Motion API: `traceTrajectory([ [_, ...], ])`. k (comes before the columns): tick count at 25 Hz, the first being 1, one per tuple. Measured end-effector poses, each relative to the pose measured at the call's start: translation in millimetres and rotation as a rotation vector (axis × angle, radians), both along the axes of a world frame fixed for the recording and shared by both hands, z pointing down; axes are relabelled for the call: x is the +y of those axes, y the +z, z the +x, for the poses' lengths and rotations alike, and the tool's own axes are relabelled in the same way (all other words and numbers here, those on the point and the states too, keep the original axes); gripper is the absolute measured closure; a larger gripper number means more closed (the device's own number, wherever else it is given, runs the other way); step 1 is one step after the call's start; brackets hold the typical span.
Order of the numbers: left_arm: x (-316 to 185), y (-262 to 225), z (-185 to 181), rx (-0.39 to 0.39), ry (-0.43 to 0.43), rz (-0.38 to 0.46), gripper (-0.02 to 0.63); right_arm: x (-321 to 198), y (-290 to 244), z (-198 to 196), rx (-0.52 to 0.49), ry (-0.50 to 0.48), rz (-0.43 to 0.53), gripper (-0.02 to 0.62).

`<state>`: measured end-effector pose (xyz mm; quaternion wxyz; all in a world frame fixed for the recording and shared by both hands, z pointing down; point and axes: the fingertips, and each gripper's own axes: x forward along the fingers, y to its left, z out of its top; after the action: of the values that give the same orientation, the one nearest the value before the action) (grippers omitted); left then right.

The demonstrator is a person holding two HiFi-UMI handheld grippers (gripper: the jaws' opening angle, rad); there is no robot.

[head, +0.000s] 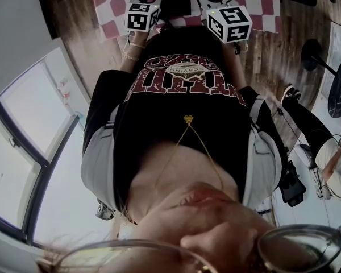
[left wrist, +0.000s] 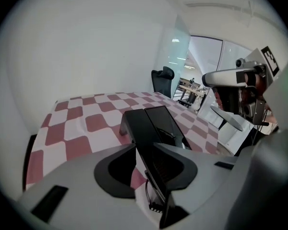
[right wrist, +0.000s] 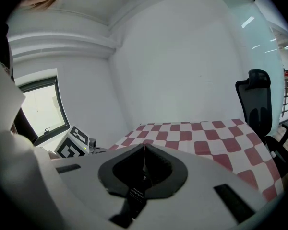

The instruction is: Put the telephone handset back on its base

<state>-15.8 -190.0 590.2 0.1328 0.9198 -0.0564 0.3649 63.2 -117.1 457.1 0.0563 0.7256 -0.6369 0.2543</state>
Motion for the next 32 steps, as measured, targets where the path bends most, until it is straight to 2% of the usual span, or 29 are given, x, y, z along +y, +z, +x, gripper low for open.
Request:
traceTrajectory([
  [5,-2,-4,-6,-0.01,-0.028,0.041,0.495,1,4,-4,0.003,-0.017,-0.009,0.574],
  [15,7,-31,-1,0.087,-0.031,-0.003,0.523,-2,8,-15,-0.001,-0.044,-0.019,0.574],
  [25,14,-47,2,0.137,-0.004,0.025,0.589,-6,6,-23,0.004,-0.06,-0.018,0.574],
  [32,22,-64,11,0.186,0.012,0.014,0.595,-10,3,-29,0.007,-0.072,-0.01,0.574],
])
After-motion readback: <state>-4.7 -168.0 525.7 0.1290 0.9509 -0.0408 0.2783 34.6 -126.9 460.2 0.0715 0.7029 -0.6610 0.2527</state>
